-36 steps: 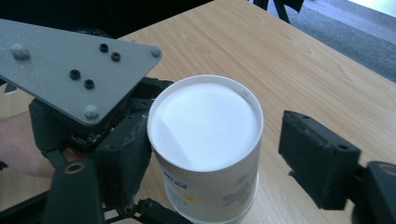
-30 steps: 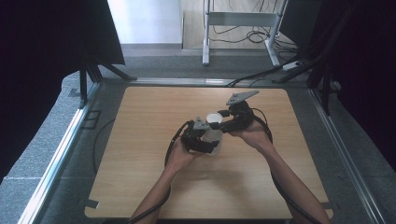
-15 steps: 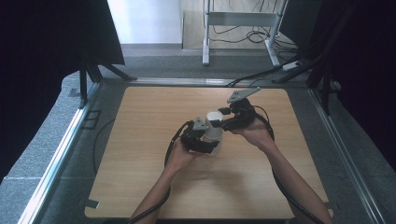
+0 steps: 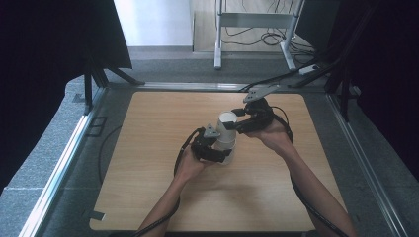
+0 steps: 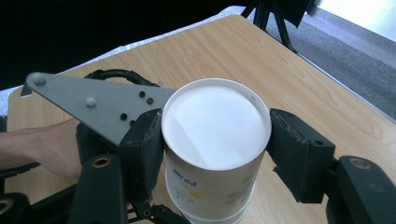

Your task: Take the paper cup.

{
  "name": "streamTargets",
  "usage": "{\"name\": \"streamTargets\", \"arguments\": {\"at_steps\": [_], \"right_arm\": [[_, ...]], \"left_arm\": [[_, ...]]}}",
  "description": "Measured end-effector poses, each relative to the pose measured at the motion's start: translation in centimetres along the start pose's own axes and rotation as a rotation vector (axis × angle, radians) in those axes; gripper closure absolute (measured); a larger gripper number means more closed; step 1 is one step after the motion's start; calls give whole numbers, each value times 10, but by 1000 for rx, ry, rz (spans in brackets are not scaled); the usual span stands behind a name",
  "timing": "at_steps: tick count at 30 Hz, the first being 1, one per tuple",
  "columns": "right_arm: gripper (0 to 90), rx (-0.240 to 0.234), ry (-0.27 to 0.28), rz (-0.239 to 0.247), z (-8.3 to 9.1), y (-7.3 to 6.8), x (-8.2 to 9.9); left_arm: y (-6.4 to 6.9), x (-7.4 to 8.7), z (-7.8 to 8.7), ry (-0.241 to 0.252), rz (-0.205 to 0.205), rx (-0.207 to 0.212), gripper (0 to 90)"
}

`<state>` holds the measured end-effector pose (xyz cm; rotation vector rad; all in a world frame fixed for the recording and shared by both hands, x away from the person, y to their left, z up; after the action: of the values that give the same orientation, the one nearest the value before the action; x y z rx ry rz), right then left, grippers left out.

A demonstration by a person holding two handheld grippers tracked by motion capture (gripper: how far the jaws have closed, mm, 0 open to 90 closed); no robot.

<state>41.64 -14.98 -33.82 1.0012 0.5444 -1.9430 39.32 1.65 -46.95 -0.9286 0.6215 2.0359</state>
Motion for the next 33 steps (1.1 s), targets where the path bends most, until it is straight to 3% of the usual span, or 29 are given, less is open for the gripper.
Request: {"name": "streamTargets", "arguments": {"at_steps": [11,15,33], "right_arm": [[378,5,20,-6,18,3,-13],[377,5,28,-10,25,4,-17],[377,-6,48,15,58,-8,-29]], "left_arm": [[0,2,-2,-5,-8,-5,188],[-2,2,-2,-5,-1,3,139],[4,4,22,-3,-5,64,0]]}}
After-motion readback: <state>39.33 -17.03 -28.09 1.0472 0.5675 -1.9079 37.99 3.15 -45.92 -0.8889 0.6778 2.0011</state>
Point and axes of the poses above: each handheld gripper's, and its own axes: z roughly backward along the jaws, x roughly out of its underside, y roughly to its right, the point moved 2 cm from there along -z, roughly forward along the jaws, and after that the axes turned 5 degrees about x, right-handed, at the moved point
